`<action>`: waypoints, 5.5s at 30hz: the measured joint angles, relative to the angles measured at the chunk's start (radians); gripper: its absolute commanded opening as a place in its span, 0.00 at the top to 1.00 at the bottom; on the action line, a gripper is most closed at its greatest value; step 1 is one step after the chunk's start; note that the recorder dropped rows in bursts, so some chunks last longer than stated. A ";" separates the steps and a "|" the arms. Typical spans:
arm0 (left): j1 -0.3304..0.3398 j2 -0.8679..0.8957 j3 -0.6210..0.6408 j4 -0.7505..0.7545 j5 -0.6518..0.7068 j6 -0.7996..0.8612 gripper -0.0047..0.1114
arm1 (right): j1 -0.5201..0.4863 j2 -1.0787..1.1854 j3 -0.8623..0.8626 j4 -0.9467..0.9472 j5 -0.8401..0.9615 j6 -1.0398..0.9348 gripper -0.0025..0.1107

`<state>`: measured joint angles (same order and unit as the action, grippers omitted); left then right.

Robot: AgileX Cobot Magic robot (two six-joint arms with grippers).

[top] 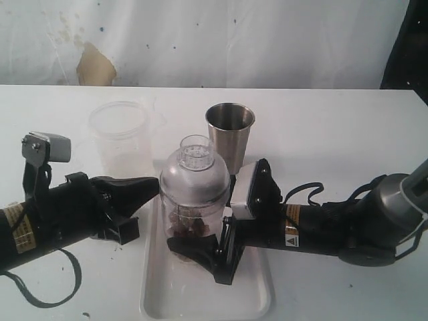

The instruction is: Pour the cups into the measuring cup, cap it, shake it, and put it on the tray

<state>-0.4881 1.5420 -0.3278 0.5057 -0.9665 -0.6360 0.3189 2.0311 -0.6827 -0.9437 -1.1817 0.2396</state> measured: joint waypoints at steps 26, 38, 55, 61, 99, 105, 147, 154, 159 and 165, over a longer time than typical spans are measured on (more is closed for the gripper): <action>0.000 -0.626 0.321 -0.441 0.263 0.299 0.96 | 0.000 0.000 0.000 0.033 0.072 0.003 0.98; 0.000 -1.005 0.321 -0.530 0.527 0.385 0.96 | 0.000 0.000 -0.005 0.047 0.090 0.017 0.92; 0.000 -1.266 0.321 -0.600 0.729 0.476 0.96 | 0.000 0.000 -0.005 0.000 0.083 0.069 0.05; 0.000 -1.267 0.321 -0.600 0.731 0.478 0.96 | 0.000 -0.045 -0.005 -0.036 0.194 0.185 0.05; 0.000 -1.267 0.321 -0.600 0.735 0.482 0.96 | 0.004 -0.616 0.165 -0.674 1.019 1.418 0.05; 0.000 -1.267 0.321 -0.600 0.735 0.482 0.96 | 0.004 -0.728 0.260 -0.674 1.159 1.520 0.08; 0.000 -1.267 0.321 -0.618 0.753 0.478 0.96 | 0.004 -2.026 0.677 -0.672 1.451 1.614 0.09; 0.000 -1.267 0.321 -0.618 0.753 0.492 0.96 | 0.004 -2.026 0.677 -0.672 1.451 1.614 0.09; 0.041 -1.287 0.321 -0.611 0.809 0.615 0.96 | 0.004 -2.026 0.677 -0.672 1.451 1.616 0.09; 0.282 -1.376 0.321 -0.609 0.979 0.622 0.96 | 0.004 -2.026 0.677 -0.672 1.451 1.616 0.09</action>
<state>-0.2058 0.1659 -0.0063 -0.1037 0.0127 -0.0141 0.3231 0.0056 -0.0059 -1.6161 0.2693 1.8554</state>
